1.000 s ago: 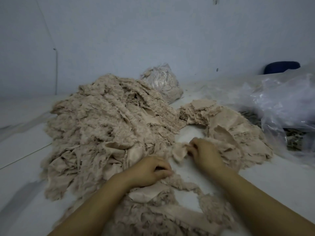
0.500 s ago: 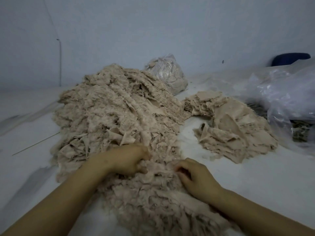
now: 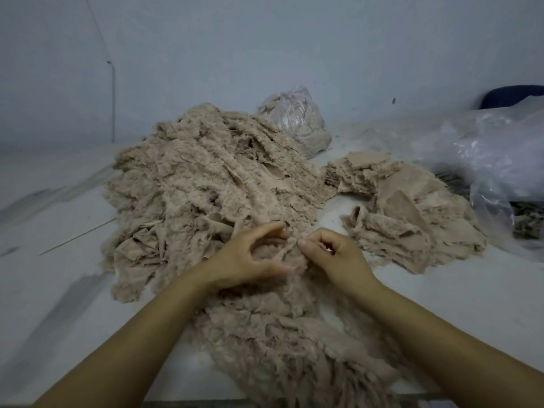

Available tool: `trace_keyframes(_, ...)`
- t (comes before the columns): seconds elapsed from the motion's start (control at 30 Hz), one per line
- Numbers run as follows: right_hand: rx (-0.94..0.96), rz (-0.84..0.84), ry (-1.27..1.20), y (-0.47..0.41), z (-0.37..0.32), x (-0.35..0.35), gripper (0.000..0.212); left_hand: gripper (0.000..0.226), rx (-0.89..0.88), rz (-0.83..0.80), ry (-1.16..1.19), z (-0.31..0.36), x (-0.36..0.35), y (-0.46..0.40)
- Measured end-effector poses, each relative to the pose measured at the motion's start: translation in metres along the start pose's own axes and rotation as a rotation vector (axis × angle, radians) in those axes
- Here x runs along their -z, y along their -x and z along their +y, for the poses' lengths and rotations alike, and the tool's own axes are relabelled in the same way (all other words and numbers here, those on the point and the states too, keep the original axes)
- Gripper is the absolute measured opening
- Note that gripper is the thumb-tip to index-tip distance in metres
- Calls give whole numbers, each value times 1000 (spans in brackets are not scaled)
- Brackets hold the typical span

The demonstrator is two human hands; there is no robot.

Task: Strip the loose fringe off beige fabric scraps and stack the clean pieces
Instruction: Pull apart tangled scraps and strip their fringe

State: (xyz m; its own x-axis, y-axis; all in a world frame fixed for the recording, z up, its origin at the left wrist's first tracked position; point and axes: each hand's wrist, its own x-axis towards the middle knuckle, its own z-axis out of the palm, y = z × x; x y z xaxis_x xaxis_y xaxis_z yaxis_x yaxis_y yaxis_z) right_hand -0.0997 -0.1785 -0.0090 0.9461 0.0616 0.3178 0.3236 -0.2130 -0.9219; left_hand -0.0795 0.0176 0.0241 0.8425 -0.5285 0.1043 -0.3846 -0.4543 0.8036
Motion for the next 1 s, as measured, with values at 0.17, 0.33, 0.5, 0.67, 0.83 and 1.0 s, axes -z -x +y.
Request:
trace_keyframes(0.17, -161, 124, -252, -8, -5, 2, 31, 9, 41, 292, 151, 4, -22, -12)
trace_keyframes(0.33, -260, 278, -405, -10, 3, 16, 28, 33, 49, 220, 38, -4, -15, -18)
trace_keyframes(0.5, -262, 331, -412, -10, 4, 20, 32, 30, 81, 179, 177, -5, -14, -21)
trace_keyframes(0.67, -228, 508, -407, -18, -2, 31, 25, 46, 65, -111, -51, -12, -17, -20)
trace_keyframes(0.83, -216, 567, -492, -22, -2, 57, 25, 40, 142, 14, 86, -21, -7, -13)
trace_keyframes(1.0, -276, 550, -538, -31, -10, 54, 15, 32, 96, -162, -206, -4, -27, -21)
